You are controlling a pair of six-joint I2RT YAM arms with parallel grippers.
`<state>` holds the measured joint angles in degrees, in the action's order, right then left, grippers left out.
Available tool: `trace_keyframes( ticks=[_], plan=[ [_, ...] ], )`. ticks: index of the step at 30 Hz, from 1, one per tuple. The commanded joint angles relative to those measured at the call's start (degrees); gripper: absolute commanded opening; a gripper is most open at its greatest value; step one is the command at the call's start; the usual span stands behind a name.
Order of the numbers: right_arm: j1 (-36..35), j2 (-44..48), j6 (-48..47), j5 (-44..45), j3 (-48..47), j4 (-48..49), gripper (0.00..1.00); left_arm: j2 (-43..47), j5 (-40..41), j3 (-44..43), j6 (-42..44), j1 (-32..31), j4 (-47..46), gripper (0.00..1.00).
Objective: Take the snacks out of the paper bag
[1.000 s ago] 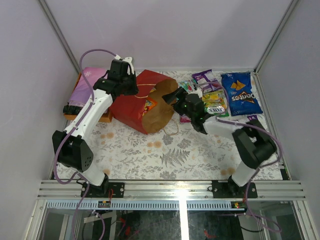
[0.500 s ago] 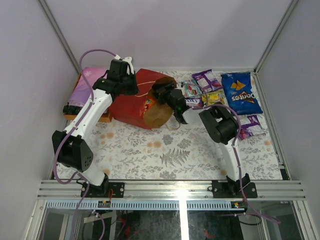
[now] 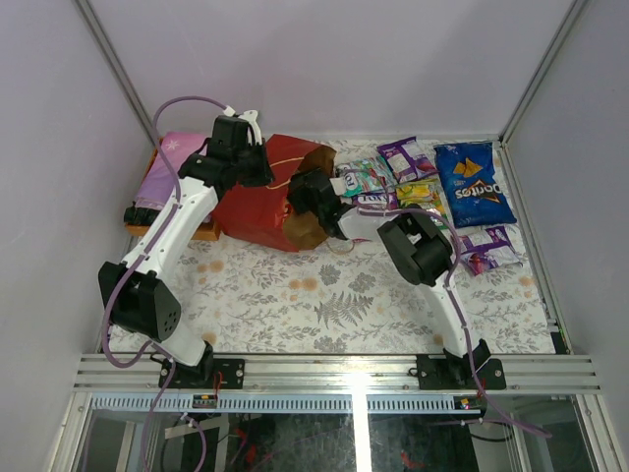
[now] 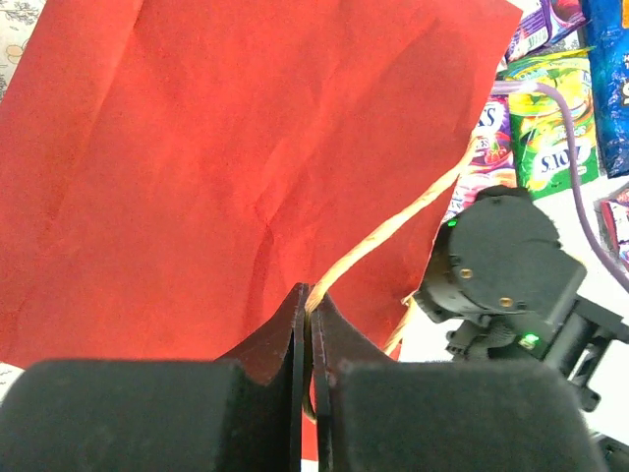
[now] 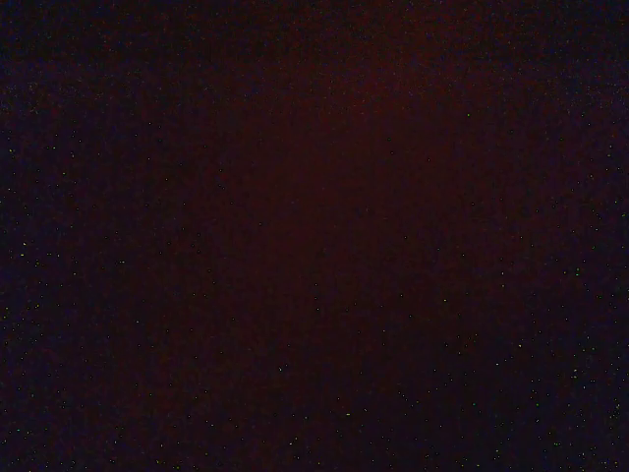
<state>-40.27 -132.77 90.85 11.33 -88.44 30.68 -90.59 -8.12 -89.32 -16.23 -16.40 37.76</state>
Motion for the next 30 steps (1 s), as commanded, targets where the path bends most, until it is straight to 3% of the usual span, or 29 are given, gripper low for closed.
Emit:
trace_keyframes(
  ticks=[1,15,19,23,25,26,30],
  plan=[
    [-1.1,-3.1,2.8,3.6,-4.9,-3.3,0.65,1.6,-1.6,-0.9,-0.6,0.4,-1.3,0.0],
    [-1.1,-19.4,7.7,7.0,-28.5,-12.9,0.58,1.8,-2.4,-0.8,-0.6,0.4,-1.4,0.0],
    [-1.1,-22.4,7.1,5.6,-33.3,-13.4,0.5,1.6,-2.2,-0.8,-0.5,0.4,-1.4,0.0],
    [-1.1,-20.6,6.4,2.9,-29.4,-9.2,0.35,1.4,-1.7,-0.7,-0.3,0.4,-1.4,0.0],
    [-1.1,-17.7,5.0,0.6,-23.1,-3.9,0.19,1.5,-1.0,-0.7,-0.1,0.4,-1.4,0.0],
    [-1.1,-15.7,3.5,-0.6,-20.4,-1.1,0.04,1.6,-0.8,-0.6,0.0,0.4,-1.4,0.0],
    [-1.2,-4.7,-4.3,-3.2,-9.5,4.7,0.0,2.1,0.4,-0.4,0.1,0.4,-1.4,0.0]
  ],
)
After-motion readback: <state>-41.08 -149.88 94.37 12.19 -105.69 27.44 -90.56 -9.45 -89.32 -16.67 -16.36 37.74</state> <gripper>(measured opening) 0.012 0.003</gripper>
